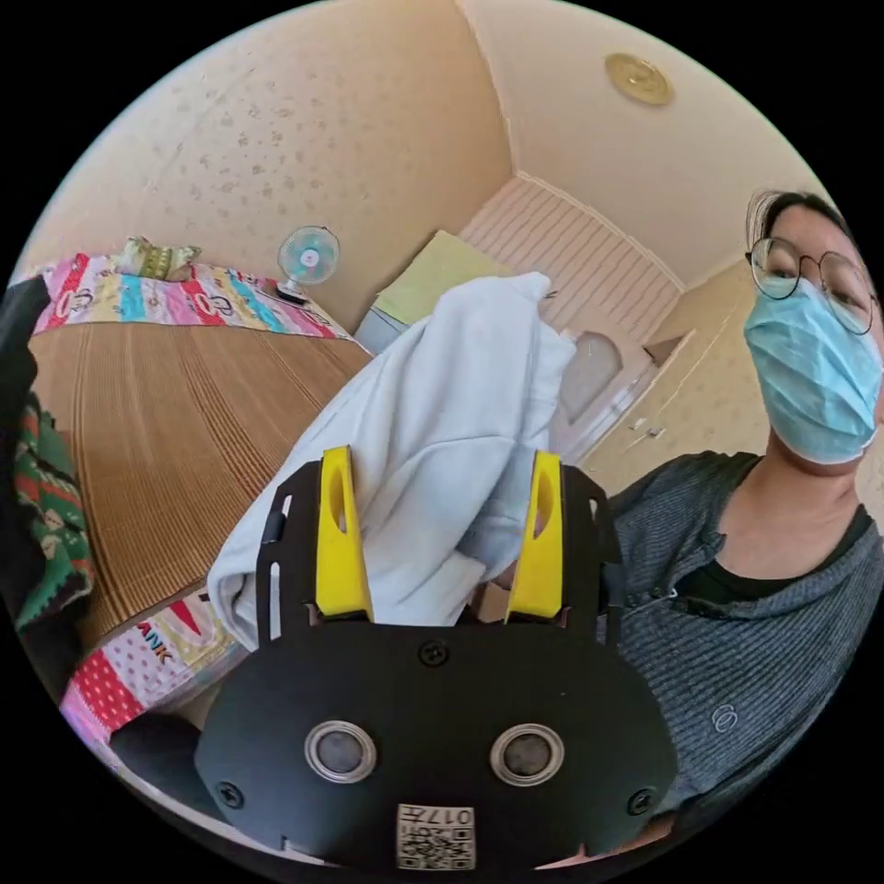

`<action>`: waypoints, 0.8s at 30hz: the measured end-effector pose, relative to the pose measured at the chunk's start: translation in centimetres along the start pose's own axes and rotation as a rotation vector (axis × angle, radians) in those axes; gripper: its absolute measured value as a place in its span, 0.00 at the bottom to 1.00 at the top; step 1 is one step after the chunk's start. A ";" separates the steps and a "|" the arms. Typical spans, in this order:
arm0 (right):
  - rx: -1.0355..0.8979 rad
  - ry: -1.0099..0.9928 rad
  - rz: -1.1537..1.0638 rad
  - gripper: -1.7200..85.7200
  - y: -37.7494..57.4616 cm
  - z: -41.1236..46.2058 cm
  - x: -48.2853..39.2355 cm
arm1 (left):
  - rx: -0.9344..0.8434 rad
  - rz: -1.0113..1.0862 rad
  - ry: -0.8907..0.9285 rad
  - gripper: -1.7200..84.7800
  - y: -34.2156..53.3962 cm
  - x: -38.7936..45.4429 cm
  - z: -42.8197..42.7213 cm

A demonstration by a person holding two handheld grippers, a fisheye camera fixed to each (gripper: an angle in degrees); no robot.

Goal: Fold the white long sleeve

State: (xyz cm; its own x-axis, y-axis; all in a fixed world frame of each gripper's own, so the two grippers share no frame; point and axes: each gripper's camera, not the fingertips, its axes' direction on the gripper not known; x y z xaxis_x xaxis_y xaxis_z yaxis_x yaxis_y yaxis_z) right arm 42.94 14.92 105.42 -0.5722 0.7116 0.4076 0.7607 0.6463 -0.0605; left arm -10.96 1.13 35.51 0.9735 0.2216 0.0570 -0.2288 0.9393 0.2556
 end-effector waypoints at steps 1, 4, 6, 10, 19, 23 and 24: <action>0.021 -0.029 0.011 0.03 0.4 -0.2 0.8 | 0.044 0.009 -0.070 0.29 0.5 1.3 -1.0; 0.081 -0.047 0.041 0.03 1.0 -0.8 2.5 | 0.058 0.040 -0.145 0.22 0.9 3.6 -1.7; 0.099 -0.062 0.066 0.04 1.4 -0.9 3.5 | -0.053 0.061 -0.169 0.20 0.5 4.0 0.1; 0.090 -0.173 0.090 0.04 2.7 0.5 5.7 | -0.157 0.007 -0.316 0.20 1.2 1.4 3.6; 0.080 -0.003 0.269 0.06 2.4 1.2 8.7 | 0.084 0.215 0.175 0.02 1.8 -2.3 -2.8; -0.127 0.379 0.349 0.08 1.4 2.2 8.3 | 0.381 0.177 0.497 0.01 1.8 -8.9 -9.7; -0.172 0.525 0.380 0.08 1.5 2.8 8.1 | 0.427 0.172 0.557 0.01 2.0 -10.0 -10.2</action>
State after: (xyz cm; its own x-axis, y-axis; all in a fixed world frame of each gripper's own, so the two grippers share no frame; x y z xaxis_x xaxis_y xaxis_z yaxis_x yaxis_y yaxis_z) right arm 38.59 22.39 106.11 -0.0630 0.6244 0.7786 0.9427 0.2933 -0.1589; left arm -21.14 3.46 25.62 0.7517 0.5648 -0.3407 -0.2469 0.7199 0.6487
